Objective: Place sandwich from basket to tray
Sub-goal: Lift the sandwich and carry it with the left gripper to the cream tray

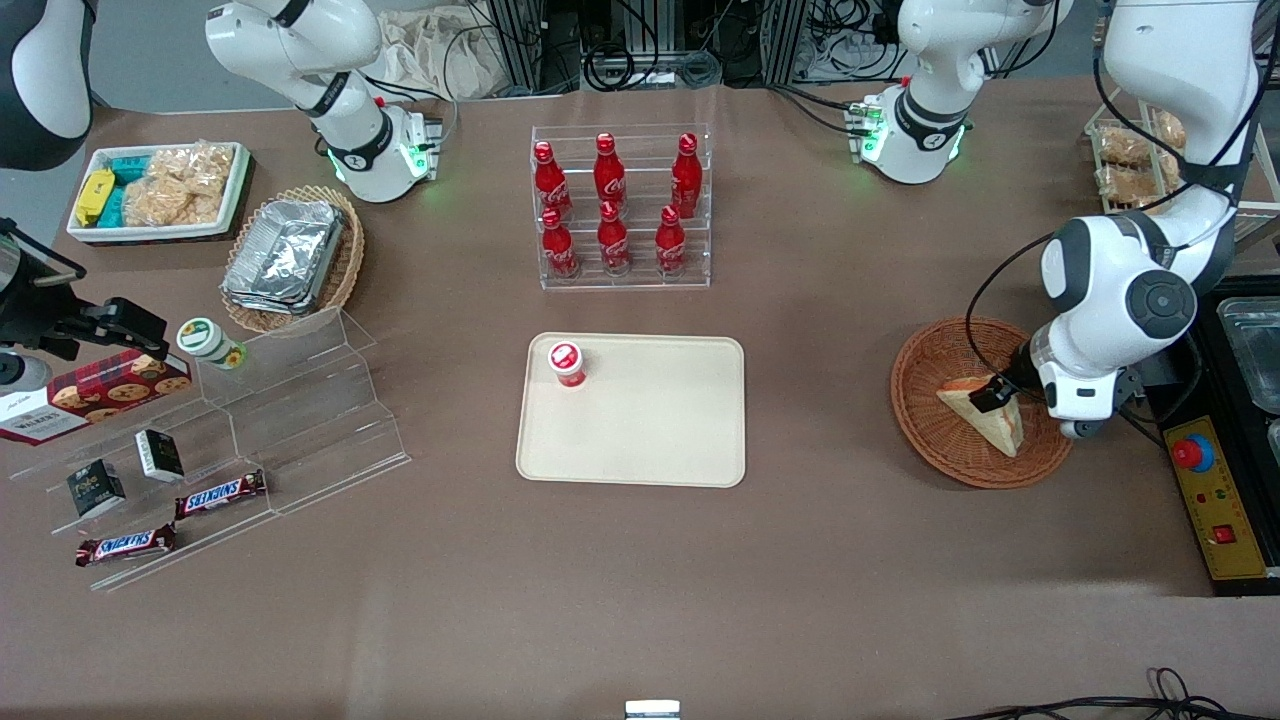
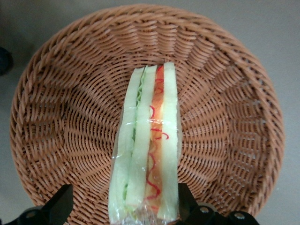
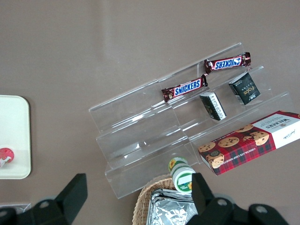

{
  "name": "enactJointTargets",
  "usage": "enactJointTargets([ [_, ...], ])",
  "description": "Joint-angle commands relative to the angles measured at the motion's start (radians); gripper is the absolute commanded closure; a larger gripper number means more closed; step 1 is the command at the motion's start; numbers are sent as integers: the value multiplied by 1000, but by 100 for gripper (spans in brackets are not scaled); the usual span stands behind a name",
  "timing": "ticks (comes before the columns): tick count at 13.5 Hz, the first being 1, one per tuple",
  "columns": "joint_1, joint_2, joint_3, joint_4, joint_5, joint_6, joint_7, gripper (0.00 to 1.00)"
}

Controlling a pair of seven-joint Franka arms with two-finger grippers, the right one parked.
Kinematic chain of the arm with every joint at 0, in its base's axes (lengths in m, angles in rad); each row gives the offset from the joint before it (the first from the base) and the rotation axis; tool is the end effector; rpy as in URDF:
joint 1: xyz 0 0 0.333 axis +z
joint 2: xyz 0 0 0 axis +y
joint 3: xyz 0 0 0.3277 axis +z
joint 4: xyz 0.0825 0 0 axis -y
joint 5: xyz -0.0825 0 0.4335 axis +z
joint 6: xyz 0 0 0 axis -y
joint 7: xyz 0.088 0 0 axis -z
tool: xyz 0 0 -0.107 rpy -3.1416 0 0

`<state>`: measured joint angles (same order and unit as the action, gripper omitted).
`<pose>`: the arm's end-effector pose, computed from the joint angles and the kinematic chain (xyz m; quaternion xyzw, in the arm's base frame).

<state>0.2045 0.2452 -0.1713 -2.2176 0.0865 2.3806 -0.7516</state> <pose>0.5750 0.0187 0.2335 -0.9346 -0.3535 0.0335 0.0209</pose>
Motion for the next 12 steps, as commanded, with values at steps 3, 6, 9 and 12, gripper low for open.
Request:
enactJointTargets([
  [3,7,52,-5,9,96,72,-164,50],
  [6,4,8,-7,10,128,72,-184,100],
  [9,-2,5,-16,77,128,1,-195,100],
  [12,-8,6,-77,270,125,-284,-192,100],
])
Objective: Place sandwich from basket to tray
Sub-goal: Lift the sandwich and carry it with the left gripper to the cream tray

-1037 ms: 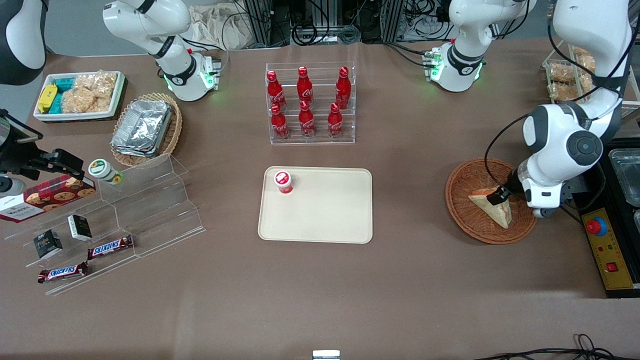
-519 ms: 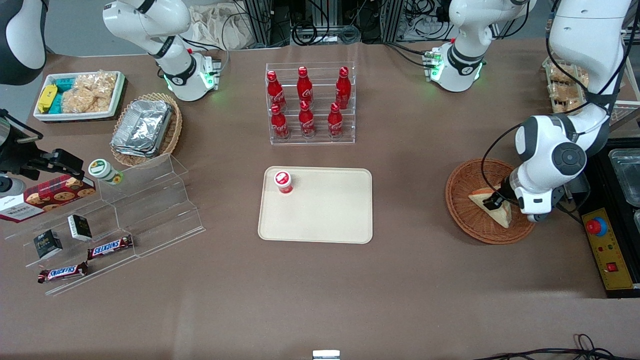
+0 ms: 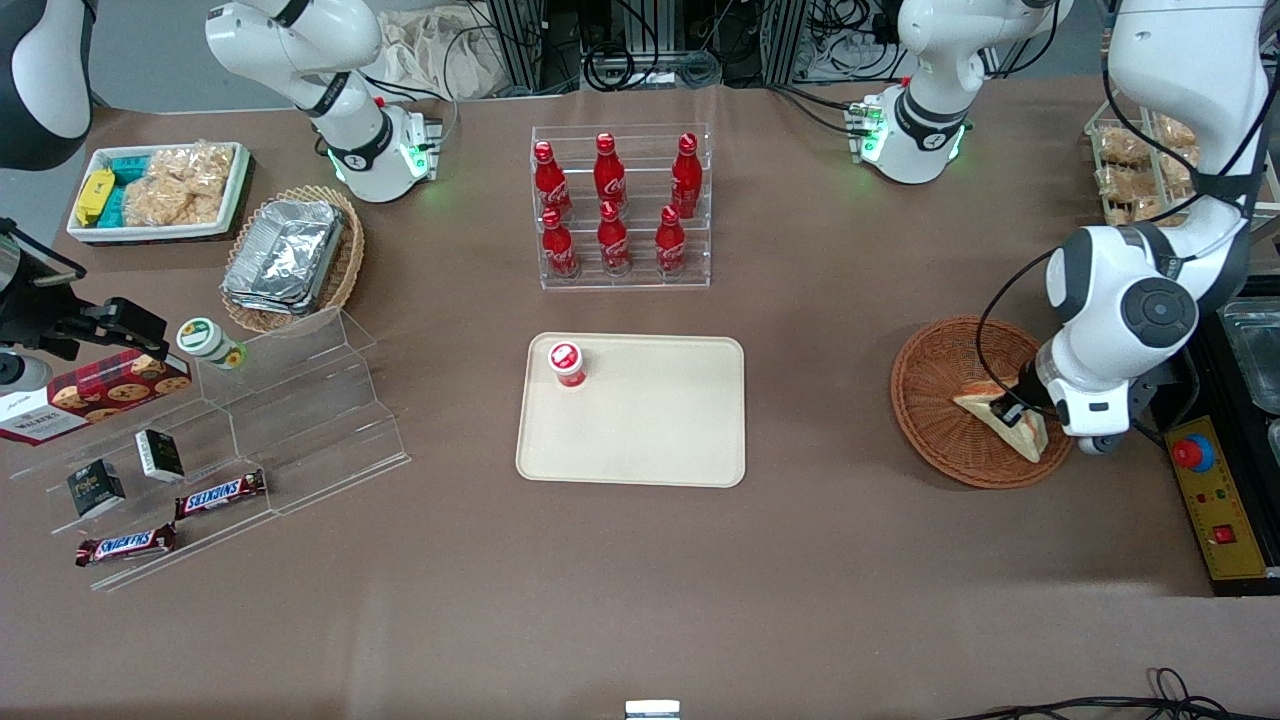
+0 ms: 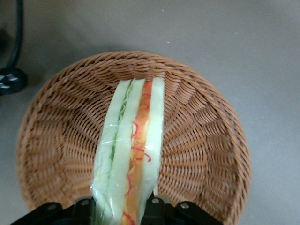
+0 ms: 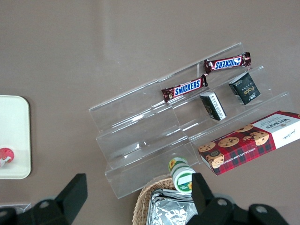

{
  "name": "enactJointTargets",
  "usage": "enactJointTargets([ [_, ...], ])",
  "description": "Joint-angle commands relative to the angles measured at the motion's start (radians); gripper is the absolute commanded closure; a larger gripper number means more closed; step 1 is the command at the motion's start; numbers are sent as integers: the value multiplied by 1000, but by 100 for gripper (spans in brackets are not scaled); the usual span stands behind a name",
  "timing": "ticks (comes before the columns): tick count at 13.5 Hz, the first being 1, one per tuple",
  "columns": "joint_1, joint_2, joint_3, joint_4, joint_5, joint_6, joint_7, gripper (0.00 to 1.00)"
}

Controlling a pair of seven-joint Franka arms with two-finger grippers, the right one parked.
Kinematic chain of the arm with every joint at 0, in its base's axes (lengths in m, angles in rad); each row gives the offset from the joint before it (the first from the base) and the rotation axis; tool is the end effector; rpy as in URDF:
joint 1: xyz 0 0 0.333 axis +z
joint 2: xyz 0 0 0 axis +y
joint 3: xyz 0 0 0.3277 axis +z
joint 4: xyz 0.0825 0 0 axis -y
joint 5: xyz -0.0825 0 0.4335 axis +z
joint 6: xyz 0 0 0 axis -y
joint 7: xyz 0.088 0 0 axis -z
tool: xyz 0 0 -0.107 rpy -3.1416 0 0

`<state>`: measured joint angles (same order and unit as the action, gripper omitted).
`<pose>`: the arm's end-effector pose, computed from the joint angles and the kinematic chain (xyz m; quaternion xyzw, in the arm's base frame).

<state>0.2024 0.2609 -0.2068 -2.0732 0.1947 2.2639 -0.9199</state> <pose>0.6154 0.0037 0.2788 -0.9213 -0.3848 0.0069 0.0551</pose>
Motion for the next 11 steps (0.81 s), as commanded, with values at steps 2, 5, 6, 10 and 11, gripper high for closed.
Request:
enactJointTargets([
  [2,-6,-3,-121,297,2,-364,18,100],
  [5,-8,35,-215,534,-99,-591,186,100],
  [6,-9,49,-253,577,-103,-612,249,100],
  [10,-76,109,-391,596,-90,-592,279,100],
  [11,-133,135,-390,599,-87,-568,273,100],
])
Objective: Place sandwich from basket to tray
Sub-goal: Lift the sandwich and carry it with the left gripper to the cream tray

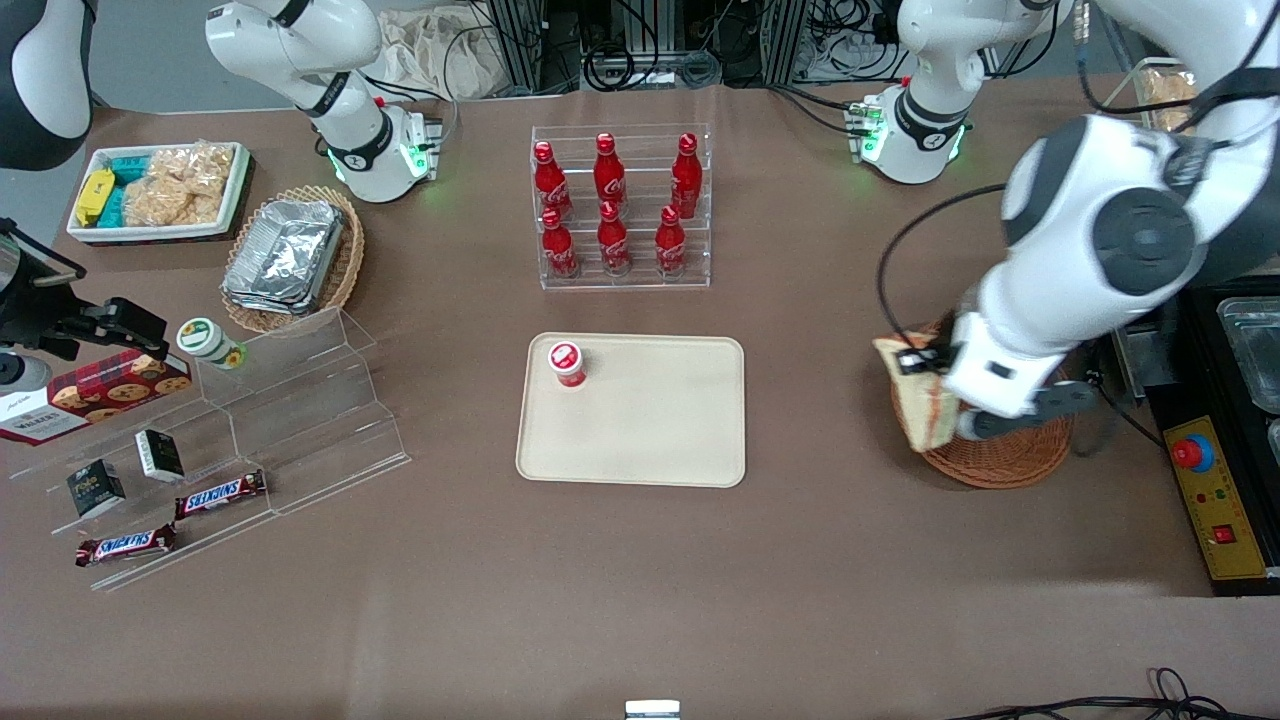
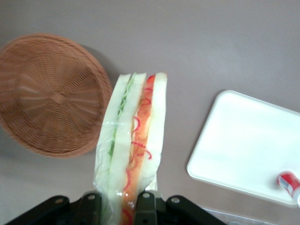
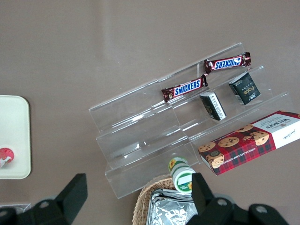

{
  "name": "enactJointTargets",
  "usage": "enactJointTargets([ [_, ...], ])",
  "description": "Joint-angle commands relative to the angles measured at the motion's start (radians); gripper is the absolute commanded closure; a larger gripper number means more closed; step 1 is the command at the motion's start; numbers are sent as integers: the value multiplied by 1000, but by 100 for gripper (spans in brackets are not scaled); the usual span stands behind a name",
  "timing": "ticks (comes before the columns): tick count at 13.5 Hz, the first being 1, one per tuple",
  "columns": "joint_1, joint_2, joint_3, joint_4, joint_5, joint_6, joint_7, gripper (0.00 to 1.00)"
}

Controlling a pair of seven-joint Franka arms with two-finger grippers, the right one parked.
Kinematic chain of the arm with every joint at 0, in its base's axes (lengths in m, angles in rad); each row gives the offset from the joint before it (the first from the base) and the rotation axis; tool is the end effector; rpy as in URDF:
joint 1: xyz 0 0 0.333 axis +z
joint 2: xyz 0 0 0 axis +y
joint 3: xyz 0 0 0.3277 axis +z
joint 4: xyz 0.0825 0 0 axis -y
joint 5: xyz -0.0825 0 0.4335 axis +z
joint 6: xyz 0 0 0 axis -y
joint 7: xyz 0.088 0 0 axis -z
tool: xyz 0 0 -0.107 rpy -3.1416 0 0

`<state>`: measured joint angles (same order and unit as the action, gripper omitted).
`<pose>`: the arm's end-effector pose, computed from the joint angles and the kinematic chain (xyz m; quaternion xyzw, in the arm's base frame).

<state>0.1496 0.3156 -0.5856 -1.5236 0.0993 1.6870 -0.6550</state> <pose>0.6412 -0.2395 0.4951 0.9922 0.1080 -0.0621 0.0064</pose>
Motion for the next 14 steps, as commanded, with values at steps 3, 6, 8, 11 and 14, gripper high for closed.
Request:
enactJointTargets([
  [3,-192,184,-10,46,28,176,-92,100],
  [6,-272,311,-8,48,175,246,-216,100],
  [8,-277,379,-8,45,220,328,-274,100],
  [11,-313,456,-8,48,227,408,-278,100],
  [14,-381,488,44,48,249,441,-279,97],
])
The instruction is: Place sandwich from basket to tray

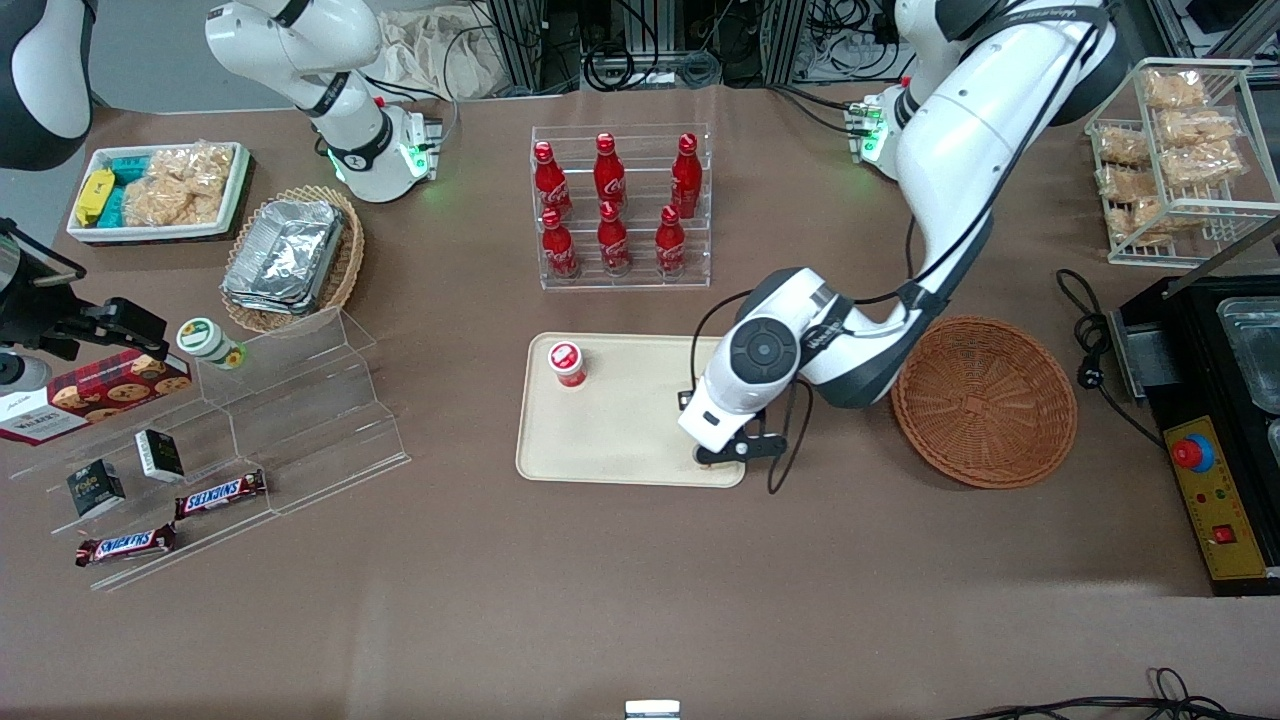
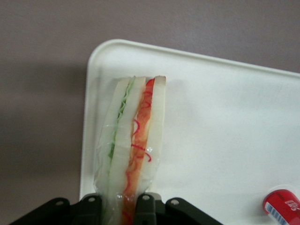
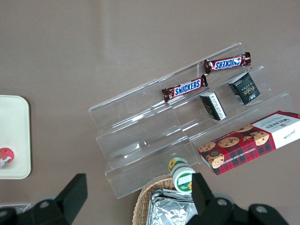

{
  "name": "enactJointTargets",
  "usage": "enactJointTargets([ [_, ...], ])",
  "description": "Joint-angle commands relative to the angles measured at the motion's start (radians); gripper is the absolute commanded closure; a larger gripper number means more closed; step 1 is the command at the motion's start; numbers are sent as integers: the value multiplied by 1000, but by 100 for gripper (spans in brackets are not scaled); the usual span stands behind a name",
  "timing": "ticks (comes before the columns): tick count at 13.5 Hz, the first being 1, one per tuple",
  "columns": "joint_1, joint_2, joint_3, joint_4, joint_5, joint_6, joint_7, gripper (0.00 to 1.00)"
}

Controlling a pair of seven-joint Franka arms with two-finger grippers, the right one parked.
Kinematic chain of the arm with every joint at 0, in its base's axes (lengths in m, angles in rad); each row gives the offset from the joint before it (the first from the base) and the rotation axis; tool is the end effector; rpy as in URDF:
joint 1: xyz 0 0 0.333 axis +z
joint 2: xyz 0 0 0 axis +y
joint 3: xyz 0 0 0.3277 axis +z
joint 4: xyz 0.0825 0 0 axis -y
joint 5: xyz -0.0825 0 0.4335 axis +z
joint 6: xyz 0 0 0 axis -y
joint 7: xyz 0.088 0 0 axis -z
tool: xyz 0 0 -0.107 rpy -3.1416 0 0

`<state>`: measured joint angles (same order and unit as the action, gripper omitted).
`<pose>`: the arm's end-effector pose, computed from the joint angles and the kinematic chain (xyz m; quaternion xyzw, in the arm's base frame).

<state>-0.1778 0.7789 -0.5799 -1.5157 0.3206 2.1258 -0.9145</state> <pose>0.5983 -0.4542 0.2330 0.9962 0.0542 -0.0596 0.0315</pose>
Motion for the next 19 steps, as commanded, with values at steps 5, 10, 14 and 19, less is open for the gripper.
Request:
enactJointTargets([
  [5,-46,-1,43,39,29,-21,-20,0],
  [10,38,-212,40,28,12,-232,-1,0],
  [14,130,-376,55,-50,-32,-299,48,0],
  [19,96,-699,337,-309,-252,-308,489,0],
])
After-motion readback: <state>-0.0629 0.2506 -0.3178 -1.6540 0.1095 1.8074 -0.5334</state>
